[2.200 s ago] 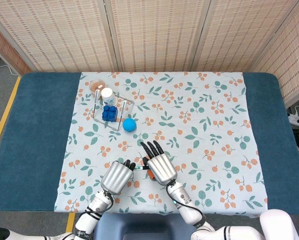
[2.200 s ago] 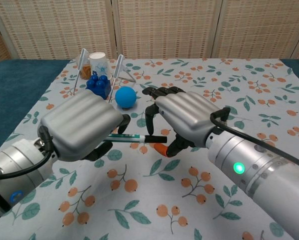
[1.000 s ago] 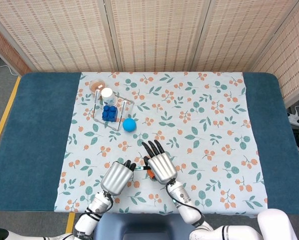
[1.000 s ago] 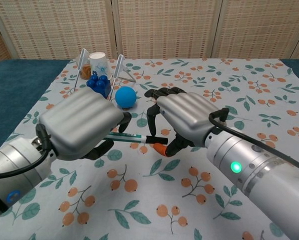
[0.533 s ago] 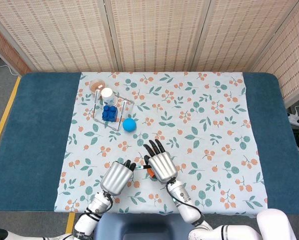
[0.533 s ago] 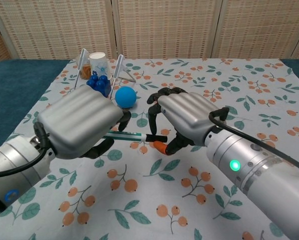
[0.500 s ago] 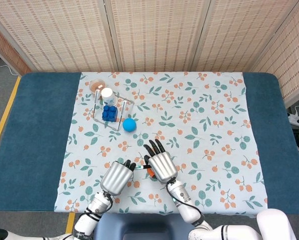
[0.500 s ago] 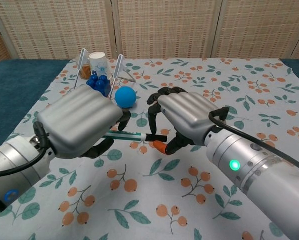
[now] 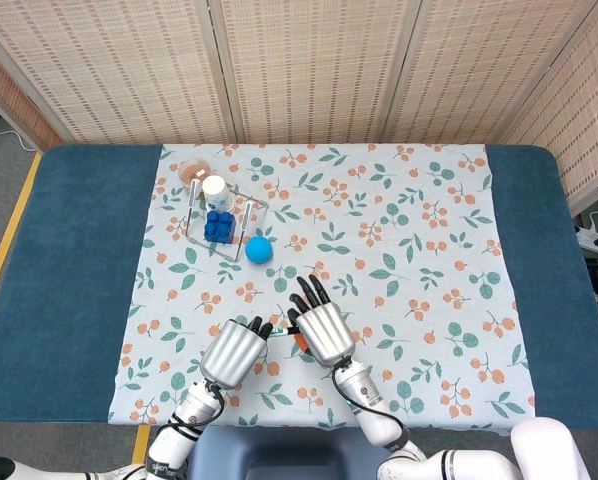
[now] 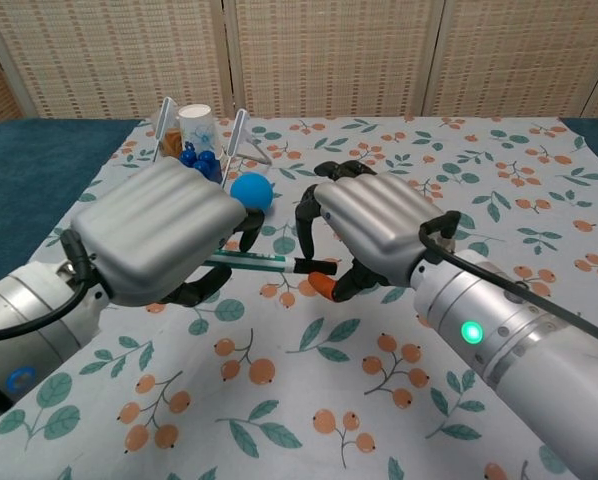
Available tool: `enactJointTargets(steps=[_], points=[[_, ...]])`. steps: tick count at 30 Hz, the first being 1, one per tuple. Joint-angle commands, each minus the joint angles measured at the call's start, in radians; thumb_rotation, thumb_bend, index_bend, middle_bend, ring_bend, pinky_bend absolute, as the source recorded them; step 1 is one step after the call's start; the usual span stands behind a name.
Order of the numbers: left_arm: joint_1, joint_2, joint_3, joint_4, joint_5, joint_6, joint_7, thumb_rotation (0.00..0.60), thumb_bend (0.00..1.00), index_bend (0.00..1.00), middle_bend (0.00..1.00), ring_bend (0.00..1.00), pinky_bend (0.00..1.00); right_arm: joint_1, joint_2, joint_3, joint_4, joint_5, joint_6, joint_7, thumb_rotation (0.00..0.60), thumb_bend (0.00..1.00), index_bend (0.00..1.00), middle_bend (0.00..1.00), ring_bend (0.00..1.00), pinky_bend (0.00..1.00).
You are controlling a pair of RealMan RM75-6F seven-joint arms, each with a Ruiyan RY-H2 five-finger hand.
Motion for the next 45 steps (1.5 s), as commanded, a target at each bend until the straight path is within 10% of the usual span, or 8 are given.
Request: enactJointTargets(steps=[1, 31, 40, 45], points=[[0.0, 0.002, 0.001, -0.001, 0.006, 0.001, -0.008, 0.6, 0.57, 0.91, 1.0, 0.91, 1.0, 0.0, 0.0, 0.003, 0.004, -0.001, 0.002, -0.002, 0.6, 0.51, 0.96, 0.26, 0.02, 0.01], [0.013, 0.017, -0.017, 0.126, -0.013, -0.021, -0.173, 0.6, 0.59, 0.89, 0.99, 0.91, 1.0, -0.036, 0.067, 0.011, 0.012, 0.045, 0.001, 0.004, 0.6, 0.52, 0.97, 0.27, 0.04, 0.01], [0.015, -0.006, 0.01, 0.208, -0.035, -0.073, -0.264, 0.6, 0.56, 0.81, 0.88, 0.91, 1.0, -0.048, 0.032, -0.006, 0.063, 0.107, -0.027, -0.023, 0.6, 0.52, 0.75, 0.27, 0.04, 0.01], [0.013, 0.0, 0.003, 0.207, -0.045, -0.08, -0.282, 0.6, 0.54, 0.58, 0.68, 0.9, 1.0, -0.051, 0.039, -0.014, 0.07, 0.127, -0.042, -0.036, 0.6, 0.52, 0.53, 0.23, 0.02, 0.01]])
